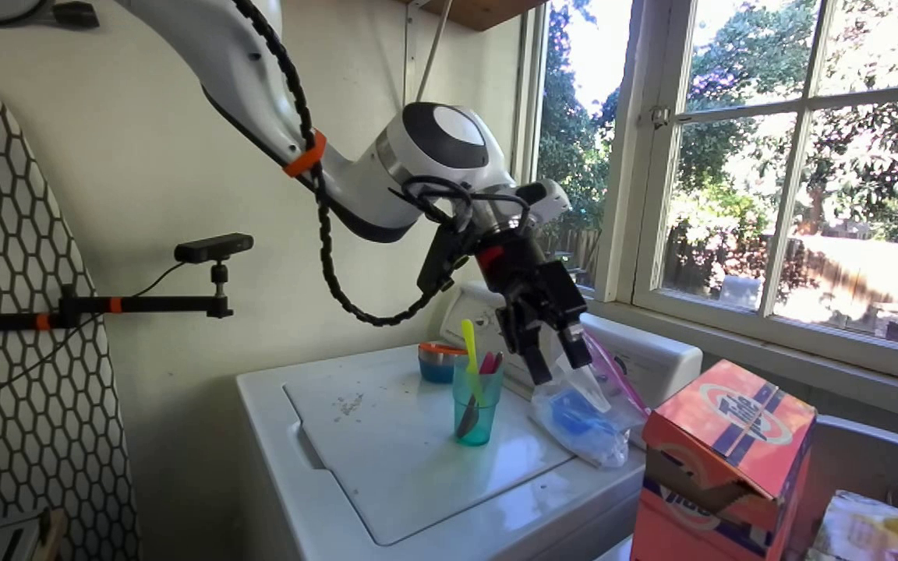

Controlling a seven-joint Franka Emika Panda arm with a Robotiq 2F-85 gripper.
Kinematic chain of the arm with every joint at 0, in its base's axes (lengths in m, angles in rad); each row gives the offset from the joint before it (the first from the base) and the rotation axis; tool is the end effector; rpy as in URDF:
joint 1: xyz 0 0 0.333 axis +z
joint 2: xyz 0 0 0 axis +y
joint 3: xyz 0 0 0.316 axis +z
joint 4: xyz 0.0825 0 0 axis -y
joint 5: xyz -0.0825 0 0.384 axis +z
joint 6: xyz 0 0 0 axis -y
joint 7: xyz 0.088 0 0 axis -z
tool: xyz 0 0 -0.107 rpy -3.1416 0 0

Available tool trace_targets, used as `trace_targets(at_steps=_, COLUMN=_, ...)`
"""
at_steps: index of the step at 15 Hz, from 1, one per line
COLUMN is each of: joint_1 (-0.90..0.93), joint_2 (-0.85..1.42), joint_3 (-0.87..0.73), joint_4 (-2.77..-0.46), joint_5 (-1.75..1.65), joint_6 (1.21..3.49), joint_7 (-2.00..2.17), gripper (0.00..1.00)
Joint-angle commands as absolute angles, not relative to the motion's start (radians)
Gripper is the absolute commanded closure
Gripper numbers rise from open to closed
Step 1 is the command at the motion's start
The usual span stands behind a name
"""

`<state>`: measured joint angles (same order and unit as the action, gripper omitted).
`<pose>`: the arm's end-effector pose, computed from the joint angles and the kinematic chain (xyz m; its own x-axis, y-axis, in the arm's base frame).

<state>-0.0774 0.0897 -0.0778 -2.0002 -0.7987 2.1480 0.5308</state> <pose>0.5736 -0.1191 0.4311 0.9564 -0.1638 0.2418 -0.2784 -0.7617 0.5851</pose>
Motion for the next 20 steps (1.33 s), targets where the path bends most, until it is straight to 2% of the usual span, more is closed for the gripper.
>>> trace_targets(at_steps=1, joint_1=-0.08, joint_2=0.219, joint_3=-0.105, joint_4=-1.832, joint_5=-0.792, joint_6=2.106, joint_7=0.521, gripper=0.0)
trace_targets(at_steps=7, joint_1=-0.055, joint_2=0.354, joint_3=-0.128, joint_4=-1.604, joint_5=-0.789, joint_6=1.952, joint_7=0.499, gripper=0.0)
trace_targets(at_steps=8, joint_1=-0.061, joint_2=0.307, joint_3=-0.128, joint_4=-1.676, joint_5=-0.789, joint_6=2.004, joint_7=0.517, gripper=0.0)
trace_targets(at_steps=11, joint_1=-0.043, joint_2=0.343, joint_3=-0.14, joint_4=-1.638, joint_5=-0.853, joint_6=2.008, joint_7=0.545, gripper=0.0)
trace_targets(at_steps=16, joint_1=-0.062, joint_2=0.369, joint_3=-0.132, joint_4=-1.658, joint_5=-1.018, joint_6=2.272, joint_7=0.446, gripper=0.0)
trace_targets(at_steps=20, joint_1=-0.058, joint_2=0.399, joint_3=-0.137, joint_4=-1.654, joint_5=-1.034, joint_6=2.263, joint_7=0.36, gripper=0.0)
